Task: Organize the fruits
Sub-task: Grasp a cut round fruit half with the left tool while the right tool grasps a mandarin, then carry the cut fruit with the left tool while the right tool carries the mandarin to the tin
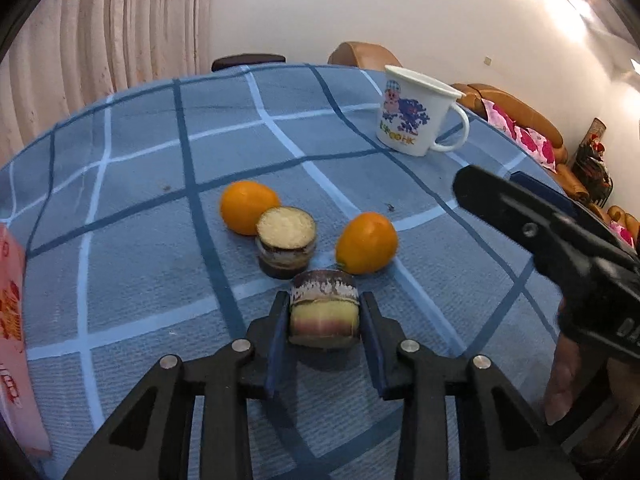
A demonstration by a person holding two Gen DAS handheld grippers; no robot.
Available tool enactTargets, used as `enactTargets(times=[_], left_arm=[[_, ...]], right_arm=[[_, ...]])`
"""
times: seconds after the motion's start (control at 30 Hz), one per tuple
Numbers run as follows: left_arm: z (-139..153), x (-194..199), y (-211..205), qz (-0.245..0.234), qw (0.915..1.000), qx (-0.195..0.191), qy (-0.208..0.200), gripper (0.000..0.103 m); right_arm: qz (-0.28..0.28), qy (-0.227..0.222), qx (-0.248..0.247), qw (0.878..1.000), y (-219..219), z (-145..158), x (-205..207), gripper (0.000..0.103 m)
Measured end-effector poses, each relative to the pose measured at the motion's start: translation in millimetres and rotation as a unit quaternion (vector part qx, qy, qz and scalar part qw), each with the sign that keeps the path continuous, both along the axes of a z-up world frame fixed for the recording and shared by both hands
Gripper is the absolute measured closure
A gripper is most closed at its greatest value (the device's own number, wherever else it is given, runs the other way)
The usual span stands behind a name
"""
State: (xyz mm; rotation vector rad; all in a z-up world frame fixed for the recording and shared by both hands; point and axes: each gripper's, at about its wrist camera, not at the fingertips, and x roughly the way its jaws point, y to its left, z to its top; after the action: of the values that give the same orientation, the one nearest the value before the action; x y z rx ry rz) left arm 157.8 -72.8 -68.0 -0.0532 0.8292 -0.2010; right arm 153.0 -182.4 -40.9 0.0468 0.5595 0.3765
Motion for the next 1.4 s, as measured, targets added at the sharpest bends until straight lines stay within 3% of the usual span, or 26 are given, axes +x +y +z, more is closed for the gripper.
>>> enactTargets(times=[0.1,0.17,0.2,0.5,0.67,0.97,1.4], left_arm=[[6.4,-10.8,12.1,0.017,0.9995,0.015,-0.021,0.067],[11.1,-16.1,20.0,0.033,0.9981,0.035,-0.038,0.067],[13.4,-17.6,24.5,0.040,0.9973,0.041,-0.045,0.067],[10.9,-16.0,54.9,0.069,0.9964,0.023,-0.045,0.067],[12.5,-19.0,54.8,0.068,0.9962,0.022,-0.051,0.067],[13.9,-22.5,58.6,0.078,0.9952,0.013,-0.057,0.067],[17.1,-26.4,59.7,0.088,0.9934,0.017,-0.073,0.067]], right_arm=[[0.018,0.019,-0.021,0.999,14.6,-3.3,6.5,0.010],[0.037,0.036,-0.038,0.998,26.8,-7.4,12.1,0.030],[0.047,0.048,-0.046,0.997,32.8,-10.4,15.4,0.035],[0.080,0.109,-0.100,0.986,65.6,-34.7,33.1,0.047],[0.097,0.128,-0.102,0.982,71.3,-40.7,36.6,0.060],[0.099,0.131,-0.082,0.983,66.7,-38.6,39.4,0.061],[0.094,0.073,-0.060,0.991,58.8,-22.6,24.2,0.061]])
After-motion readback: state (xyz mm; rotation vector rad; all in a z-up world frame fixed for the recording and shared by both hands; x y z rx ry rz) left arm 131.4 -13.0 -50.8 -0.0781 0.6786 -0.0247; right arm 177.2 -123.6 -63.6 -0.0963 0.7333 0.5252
